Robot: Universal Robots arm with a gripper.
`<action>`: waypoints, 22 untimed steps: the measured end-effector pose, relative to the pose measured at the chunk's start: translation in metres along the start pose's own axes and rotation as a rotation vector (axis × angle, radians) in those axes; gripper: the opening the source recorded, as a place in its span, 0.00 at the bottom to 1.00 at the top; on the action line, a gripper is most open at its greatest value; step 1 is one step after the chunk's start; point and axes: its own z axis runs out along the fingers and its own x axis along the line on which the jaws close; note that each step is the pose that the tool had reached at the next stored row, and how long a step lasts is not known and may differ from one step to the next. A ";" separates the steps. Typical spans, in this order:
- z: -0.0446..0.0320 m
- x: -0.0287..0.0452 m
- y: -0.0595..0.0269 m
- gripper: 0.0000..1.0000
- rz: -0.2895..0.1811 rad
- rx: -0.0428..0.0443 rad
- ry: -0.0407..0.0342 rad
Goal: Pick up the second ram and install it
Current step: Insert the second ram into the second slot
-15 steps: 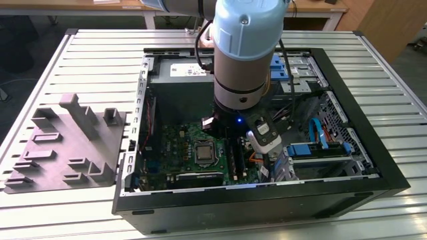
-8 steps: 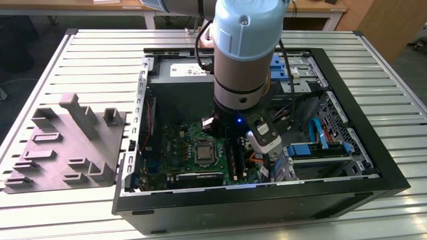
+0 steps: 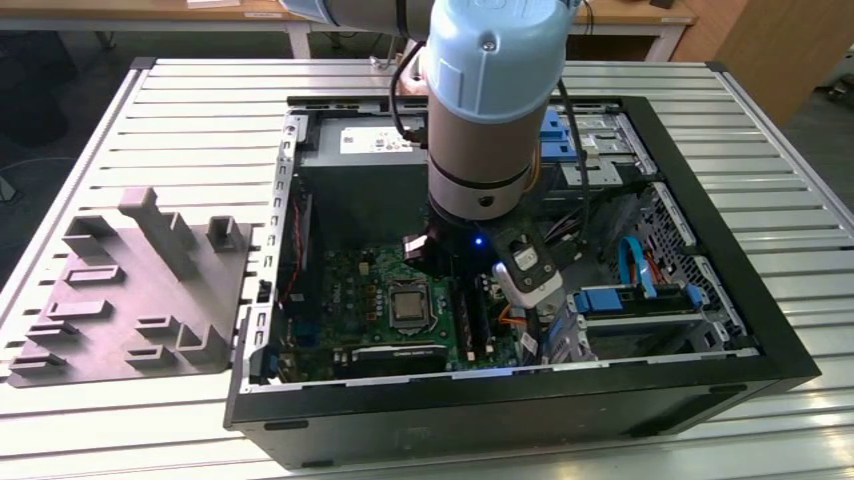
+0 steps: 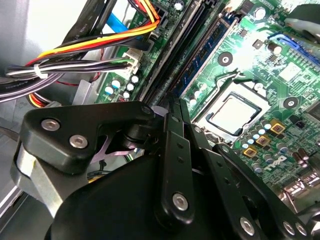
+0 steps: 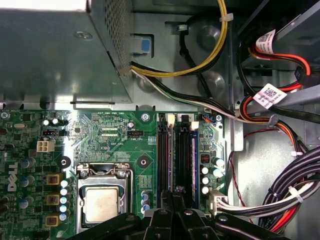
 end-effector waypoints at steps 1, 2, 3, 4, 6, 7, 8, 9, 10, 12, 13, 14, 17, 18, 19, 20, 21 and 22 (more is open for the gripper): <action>-0.0001 0.0000 0.0000 0.11 0.000 0.0002 0.0000; -0.0001 0.0000 -0.0001 0.11 0.000 0.0003 0.0000; -0.0001 0.0000 -0.0001 0.11 0.000 0.0003 0.0000; 0.0000 0.0000 -0.0001 0.11 0.000 0.0003 0.0000; 0.0000 0.0000 -0.0001 0.11 0.000 0.0003 0.0000; 0.0002 0.0000 -0.0002 0.12 0.000 0.0004 -0.0002; 0.0002 0.0000 -0.0002 0.12 0.000 0.0001 -0.0001; 0.0002 0.0000 -0.0001 0.18 0.000 -0.0001 -0.0001; 0.0002 0.0000 -0.0001 0.18 0.000 0.0000 -0.0001; -0.0007 0.0000 0.0000 0.18 0.000 0.0004 0.0000; -0.0029 -0.0002 0.0002 0.18 0.000 0.0002 0.0000; -0.0059 -0.0003 0.0005 0.18 0.000 0.0001 -0.0001; -0.0156 -0.0009 0.0013 0.18 0.000 0.0002 0.0000; -0.0185 -0.0010 0.0016 0.18 0.000 0.0002 0.0000; -0.0214 -0.0012 0.0018 0.18 0.000 0.0006 0.0000; -0.0237 -0.0014 0.0020 0.18 0.001 0.0013 -0.0001; -0.0254 -0.0015 0.0022 0.18 0.002 0.0030 -0.0002; -0.0265 -0.0016 0.0024 0.18 0.004 0.0056 -0.0005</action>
